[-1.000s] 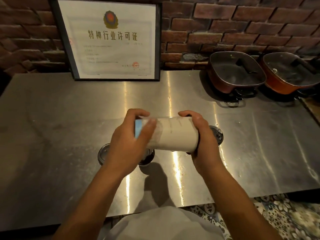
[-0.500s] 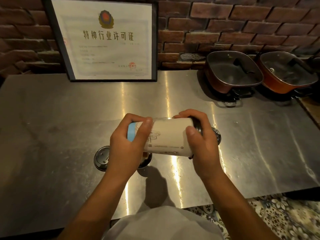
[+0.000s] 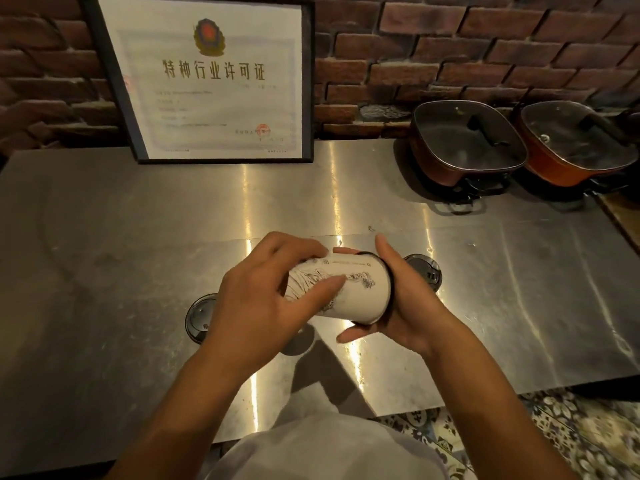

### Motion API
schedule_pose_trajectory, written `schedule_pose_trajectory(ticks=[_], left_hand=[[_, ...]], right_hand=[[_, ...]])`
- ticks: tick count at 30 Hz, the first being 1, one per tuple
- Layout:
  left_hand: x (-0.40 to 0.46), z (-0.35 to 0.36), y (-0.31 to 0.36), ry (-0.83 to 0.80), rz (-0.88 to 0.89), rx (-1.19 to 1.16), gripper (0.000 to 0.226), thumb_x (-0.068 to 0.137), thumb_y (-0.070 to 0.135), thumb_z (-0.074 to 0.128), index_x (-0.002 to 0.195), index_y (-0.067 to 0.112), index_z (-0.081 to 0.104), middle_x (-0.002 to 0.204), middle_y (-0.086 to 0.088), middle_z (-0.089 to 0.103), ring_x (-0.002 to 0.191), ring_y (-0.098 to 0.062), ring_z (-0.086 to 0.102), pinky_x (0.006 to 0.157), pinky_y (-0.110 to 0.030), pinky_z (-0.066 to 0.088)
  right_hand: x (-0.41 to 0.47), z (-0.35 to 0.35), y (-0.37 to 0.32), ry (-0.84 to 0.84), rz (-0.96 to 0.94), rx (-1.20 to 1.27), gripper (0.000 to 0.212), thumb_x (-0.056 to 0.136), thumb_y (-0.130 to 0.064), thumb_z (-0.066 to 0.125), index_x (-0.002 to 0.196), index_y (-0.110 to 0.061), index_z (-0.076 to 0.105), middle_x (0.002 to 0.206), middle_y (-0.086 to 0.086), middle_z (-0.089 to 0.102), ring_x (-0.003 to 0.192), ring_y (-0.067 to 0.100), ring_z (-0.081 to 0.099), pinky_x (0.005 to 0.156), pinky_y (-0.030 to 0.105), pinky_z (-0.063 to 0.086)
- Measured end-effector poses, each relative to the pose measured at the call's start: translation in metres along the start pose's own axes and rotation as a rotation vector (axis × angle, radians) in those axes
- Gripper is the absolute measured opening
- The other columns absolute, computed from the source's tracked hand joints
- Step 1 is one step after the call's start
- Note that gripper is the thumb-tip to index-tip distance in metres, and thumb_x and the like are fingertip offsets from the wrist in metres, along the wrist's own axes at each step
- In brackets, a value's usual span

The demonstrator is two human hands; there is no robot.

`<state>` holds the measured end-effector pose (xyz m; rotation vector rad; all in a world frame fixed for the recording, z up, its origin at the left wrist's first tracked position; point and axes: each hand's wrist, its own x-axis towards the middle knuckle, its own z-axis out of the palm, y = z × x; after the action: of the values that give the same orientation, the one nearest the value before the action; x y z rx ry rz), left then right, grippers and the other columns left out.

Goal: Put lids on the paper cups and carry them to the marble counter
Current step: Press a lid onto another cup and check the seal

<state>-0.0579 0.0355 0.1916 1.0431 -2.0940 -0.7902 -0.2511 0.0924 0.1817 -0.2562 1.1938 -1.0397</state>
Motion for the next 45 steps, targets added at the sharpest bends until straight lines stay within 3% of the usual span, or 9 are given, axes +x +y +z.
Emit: schedule_pose_trajectory(ticks=[4,8,18,25,29,33,36,40,45], left_hand=[[-0.002,0.008,-0.004,0.033,0.192,0.04,0.041,0.087,0.056,0.066,0.112,0.023,0.069,0.115,0.007,0.062,0.104,-0.007,0.061,0.066,-0.029,0.062],[0.0,0.024,-0.002,0.201,0.132,-0.078,0.032,0.091,0.044,0.065,0.107,0.017,0.071,0.108,-0.001,0.062,0.097,-0.008,0.063,0.067,-0.024,0.059],[0.006,0.03,0.007,0.214,-0.605,-0.756,0.029,0.104,0.027,0.049,0.084,0.028,0.069,0.084,-0.005,0.075,0.072,-0.025,0.074,0.047,-0.032,0.052],[0.001,0.023,-0.006,-0.084,-0.346,-0.421,0.023,0.092,0.056,0.058,0.114,0.052,0.055,0.115,0.018,0.064,0.1,-0.007,0.067,0.077,-0.032,0.061],[-0.001,0.025,-0.004,-0.042,0.026,-0.265,0.044,0.088,0.049,0.063,0.129,0.048,0.049,0.133,0.021,0.048,0.121,-0.004,0.056,0.086,-0.018,0.056],[-0.001,0.031,-0.008,0.149,0.053,-0.204,0.024,0.091,0.043,0.061,0.113,0.036,0.058,0.11,0.012,0.058,0.103,-0.005,0.062,0.075,-0.03,0.06],[0.001,0.031,-0.006,0.21,-0.115,-0.363,0.012,0.09,0.045,0.059,0.101,0.051,0.06,0.103,0.017,0.065,0.097,-0.013,0.065,0.072,-0.046,0.06],[0.007,0.034,0.0,0.22,-0.407,-0.638,0.009,0.091,0.042,0.058,0.09,0.049,0.063,0.096,0.023,0.066,0.092,-0.015,0.065,0.061,-0.038,0.057],[0.007,0.045,-0.002,0.142,-0.77,-0.985,0.018,0.102,0.033,0.052,0.098,0.024,0.067,0.103,-0.009,0.068,0.097,-0.03,0.067,0.054,-0.031,0.056]], right_hand=[[0.002,0.003,-0.001,0.024,-0.088,0.15,0.036,0.096,-0.033,0.053,0.122,-0.017,0.072,0.123,0.015,0.072,0.114,0.041,0.068,0.083,0.059,0.058],[0.001,0.019,-0.003,0.187,-0.293,0.125,0.022,0.088,-0.033,0.062,0.103,-0.021,0.073,0.097,0.01,0.071,0.092,0.031,0.066,0.069,0.038,0.051],[0.002,0.017,0.036,0.33,-1.178,-0.517,0.025,0.095,-0.028,0.053,0.118,-0.028,0.063,0.133,0.004,0.06,0.121,0.024,0.06,0.089,0.039,0.06],[0.006,0.006,0.011,0.299,-0.395,0.048,0.02,0.099,-0.032,0.055,0.103,-0.028,0.074,0.112,0.003,0.072,0.103,0.03,0.066,0.069,0.036,0.05],[0.009,0.004,0.009,0.137,-0.115,0.207,0.03,0.087,-0.039,0.062,0.11,-0.021,0.071,0.121,0.021,0.071,0.104,0.038,0.067,0.091,0.056,0.053],[0.008,0.014,0.011,0.177,-0.193,0.235,0.038,0.069,-0.039,0.071,0.103,-0.021,0.073,0.106,0.013,0.072,0.096,0.034,0.068,0.078,0.046,0.054],[0.007,0.02,0.024,0.361,-0.401,0.188,0.015,0.092,-0.031,0.062,0.097,-0.029,0.075,0.103,0.004,0.071,0.096,0.029,0.066,0.067,0.038,0.047],[-0.002,0.028,0.041,0.414,-0.784,-0.043,0.023,0.098,-0.035,0.053,0.116,-0.03,0.066,0.117,-0.006,0.069,0.105,0.018,0.069,0.066,0.033,0.06],[0.006,0.015,0.047,0.419,-1.131,-0.471,0.029,0.094,-0.033,0.056,0.122,-0.034,0.06,0.136,0.002,0.057,0.124,0.021,0.059,0.084,0.027,0.06]])
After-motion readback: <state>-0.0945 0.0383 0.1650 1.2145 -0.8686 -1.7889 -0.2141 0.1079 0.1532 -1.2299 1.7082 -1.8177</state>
